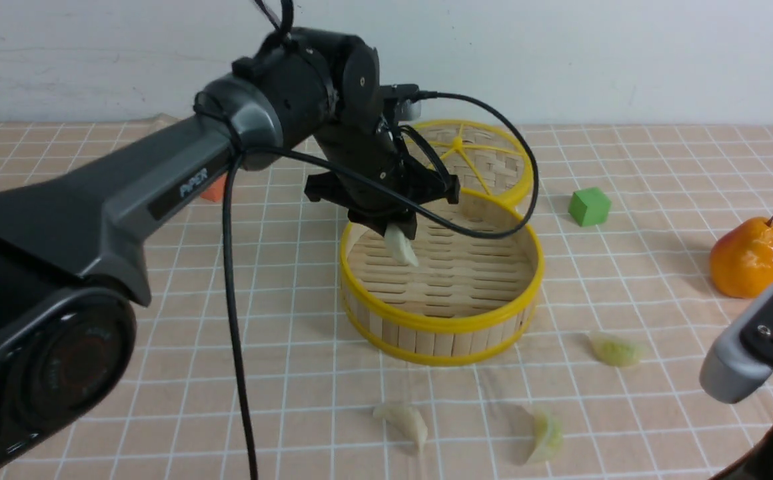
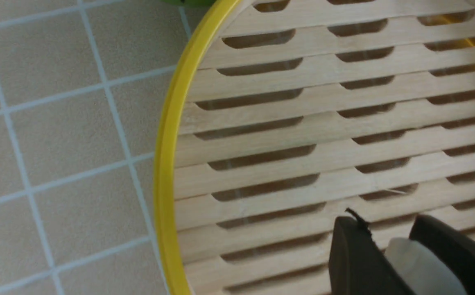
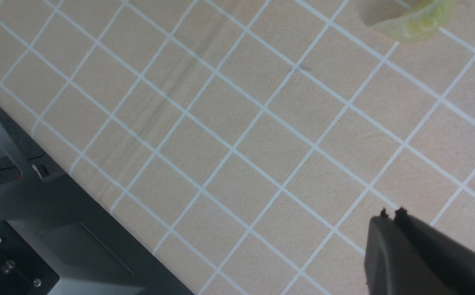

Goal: Put the dumplings into the steamer on the table with the brown tablecloth.
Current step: 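Place the dumpling into the bamboo steamer basket with the left gripper, then reach for and grasp a dumpling on the table with the left gripper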

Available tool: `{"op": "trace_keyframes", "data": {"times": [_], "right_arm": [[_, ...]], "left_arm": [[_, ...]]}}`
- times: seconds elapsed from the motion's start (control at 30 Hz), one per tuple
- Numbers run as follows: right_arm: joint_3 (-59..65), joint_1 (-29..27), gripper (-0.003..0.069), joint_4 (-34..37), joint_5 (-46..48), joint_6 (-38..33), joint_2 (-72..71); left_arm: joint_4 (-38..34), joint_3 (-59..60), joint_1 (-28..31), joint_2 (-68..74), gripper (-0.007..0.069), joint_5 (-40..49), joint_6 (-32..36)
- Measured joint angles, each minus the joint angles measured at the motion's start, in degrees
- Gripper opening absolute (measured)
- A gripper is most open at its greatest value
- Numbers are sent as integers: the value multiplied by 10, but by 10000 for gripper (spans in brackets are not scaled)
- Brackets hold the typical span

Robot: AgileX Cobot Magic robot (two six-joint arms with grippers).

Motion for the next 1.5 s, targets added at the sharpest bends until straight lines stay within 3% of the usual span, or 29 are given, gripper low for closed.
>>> {"op": "trace_keyframes", "data": {"times": [0.17, 0.27, 0.43, 0.6, 0.87, 1.13, 1.33, 1.5], "right_arm": [[0, 0, 15, 0, 0, 0, 0], [0, 0, 19, 0, 0, 0, 0], [0, 0, 21, 0, 1, 0, 0], [0, 0, 29, 0, -5, 0, 0], [0, 0, 36, 3, -28, 0, 0], [0, 0, 45, 5, -29, 0, -1], [0, 0, 53, 0, -25, 0, -33], [0, 0, 55, -2, -19, 0, -92]], "left_arm": [[7, -4, 0, 28, 162, -16, -1], [20, -4, 0, 31, 202, -22, -1], [30, -5, 2, 8, 405, 5, -2], [29, -5, 3, -64, 503, 51, 21], [8, 26, -2, -202, 519, 109, 43], [54, 197, -93, -282, 521, 144, 36], [60, 302, -143, -277, 521, 134, -39], [58, 359, -144, -270, 521, 29, -155]]}}
